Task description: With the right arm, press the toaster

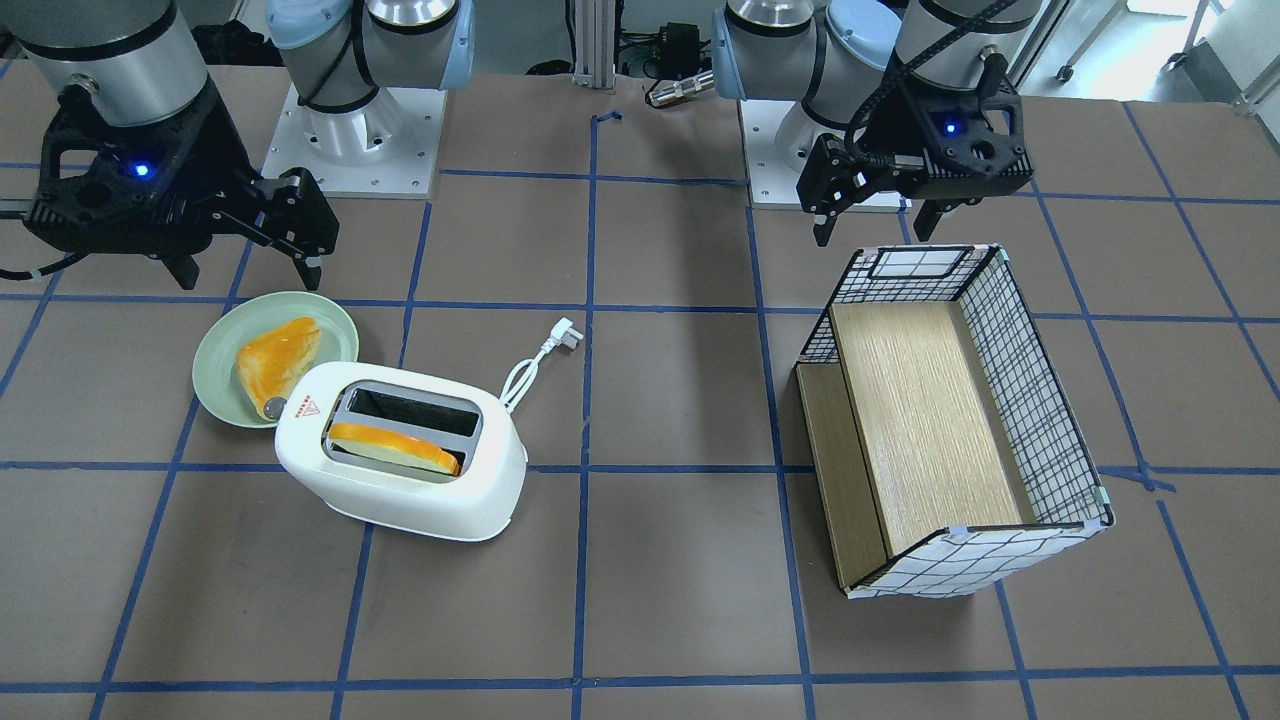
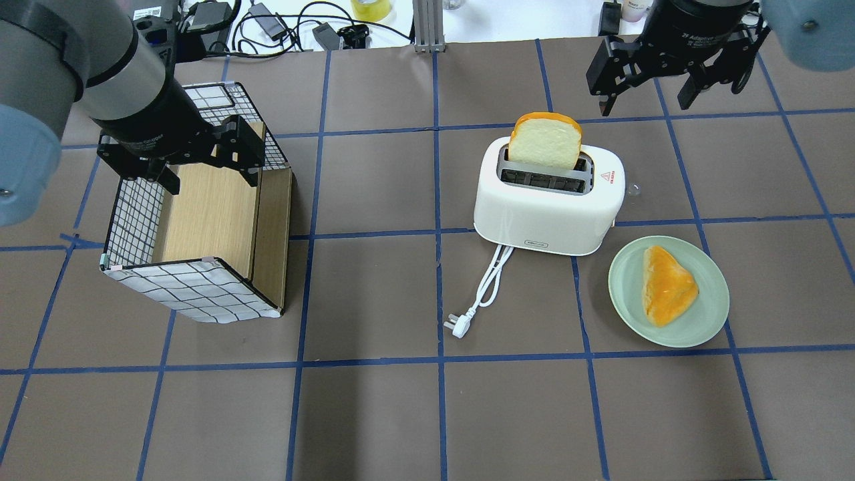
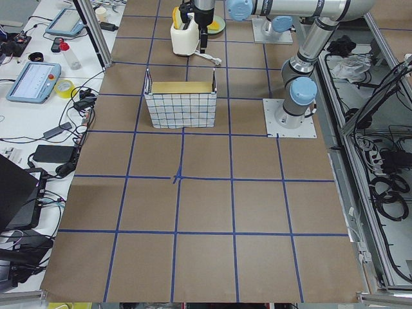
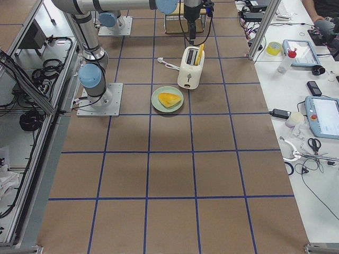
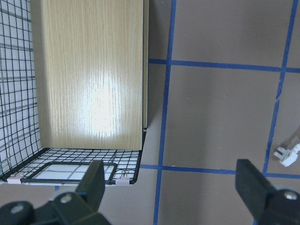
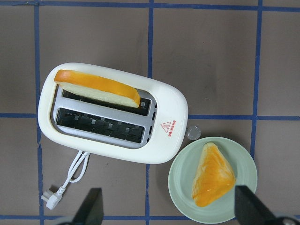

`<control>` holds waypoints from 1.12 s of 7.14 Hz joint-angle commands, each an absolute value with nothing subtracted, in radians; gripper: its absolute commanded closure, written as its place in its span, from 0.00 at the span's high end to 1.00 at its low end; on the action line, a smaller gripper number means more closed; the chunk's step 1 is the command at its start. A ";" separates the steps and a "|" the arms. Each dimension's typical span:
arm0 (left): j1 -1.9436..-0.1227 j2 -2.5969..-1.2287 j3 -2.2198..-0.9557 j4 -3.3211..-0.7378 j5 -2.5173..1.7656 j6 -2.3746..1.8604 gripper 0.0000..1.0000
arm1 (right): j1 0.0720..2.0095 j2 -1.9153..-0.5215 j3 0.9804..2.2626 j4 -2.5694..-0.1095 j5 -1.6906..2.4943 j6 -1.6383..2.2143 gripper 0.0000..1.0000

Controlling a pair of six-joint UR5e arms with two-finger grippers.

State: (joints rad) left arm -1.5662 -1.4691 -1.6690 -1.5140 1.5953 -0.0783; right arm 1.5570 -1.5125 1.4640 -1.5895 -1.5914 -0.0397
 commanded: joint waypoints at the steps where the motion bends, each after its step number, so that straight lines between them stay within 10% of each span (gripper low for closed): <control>1: -1.566 -1.468 -1.669 -1.514 1.595 -0.078 1.00 | 1.557 -1.513 1.463 -1.589 -1.577 -0.035 1.00; 8: -1.566 -1.468 -1.669 -1.514 1.595 -0.078 1.00 | 1.562 -1.513 1.470 -1.586 -1.534 -0.028 1.00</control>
